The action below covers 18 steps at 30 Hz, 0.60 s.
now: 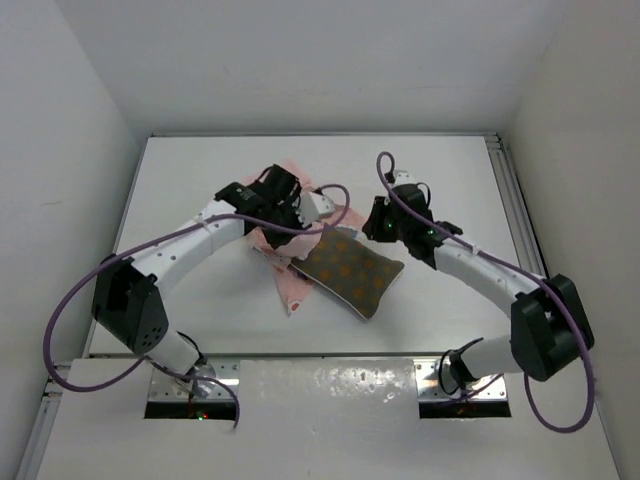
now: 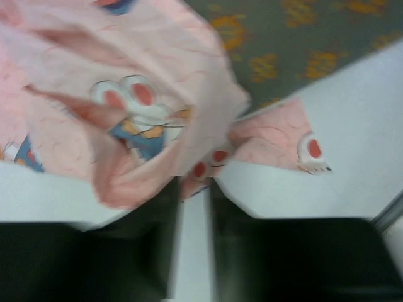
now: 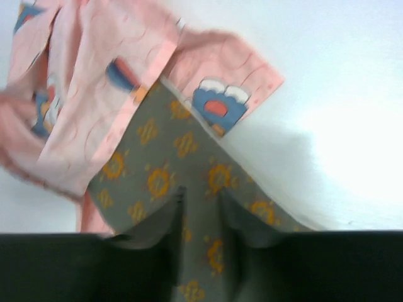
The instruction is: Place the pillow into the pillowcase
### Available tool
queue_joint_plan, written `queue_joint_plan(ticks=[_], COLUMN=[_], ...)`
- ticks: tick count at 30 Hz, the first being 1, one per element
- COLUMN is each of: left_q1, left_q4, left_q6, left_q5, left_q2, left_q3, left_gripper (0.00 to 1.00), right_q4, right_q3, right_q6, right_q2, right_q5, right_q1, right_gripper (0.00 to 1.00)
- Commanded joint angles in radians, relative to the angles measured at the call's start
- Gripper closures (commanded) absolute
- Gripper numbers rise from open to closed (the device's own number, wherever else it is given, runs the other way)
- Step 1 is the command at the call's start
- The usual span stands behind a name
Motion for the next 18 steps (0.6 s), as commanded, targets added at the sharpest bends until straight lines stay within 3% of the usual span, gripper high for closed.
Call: queue_joint_plan(ticks=[1,2,3,4,5,7,8,10,15,18], left_q1=[-0.097,-0.125,-0.175,-0.202,-0.229,-0.294,-0.308,-0.317,-0.363,-0.392], left_q4=[-0.047,-0.045,-0.038,-0.010,0.005,0.059,0.077,0.137,0.156,0.223], left_q6=[0.084,0.101,0.118,0.138,0.145,0.168,0.173,0.176,0.193,0.173], left_q5=[0.014,0.015,0.014,-0.007,-0.024,-0.073,-0.075,-0.096,-0.063,-0.081], left_q2=[-0.035,-0.041,-0.047,-0.055,-0.053,-0.043,-0.038,-0.012,0.071,0.097], left_q3=[-0.077,-0.124,-0.149,-0.175,-0.227,-0.267,-0.284,-0.290,-0.296,-0.359], left_gripper=[0.91,0.98,0.98,0.97,0.93,0.73,0.59,0.45,0.34,0.32], right_q4=[-0.065,-0.073,-0.073,-0.072,-0.068,-0.071,-0.081,-0.093,-0.154,-0.170], right_q3=[0.113,0.160,0.179,0.202,0.246,0.297,0.351,0.398,0.492,0.472], right_q6=[-0.043,-0.020,-0.004,0.012,0.048,0.074,0.083,0.083,0.071,0.068], right_q2=[0.080,0.132,0.159,0.186,0.247,0.314,0.347,0.450,0.643,0.673], right_q5=[0.007,0.004,0.001,-0.006,-0.012,-0.035,-0.050,-0.049,-0.035,-0.024], right_q1=[-0.047,-0.058,-0.065,-0.084,-0.090,-0.110,-0.111,-0.111,-0.107,-0.102], right_gripper=[0.80,0.80,0.78,0.58,0.51,0.41,0.40,0.38,0.38,0.37])
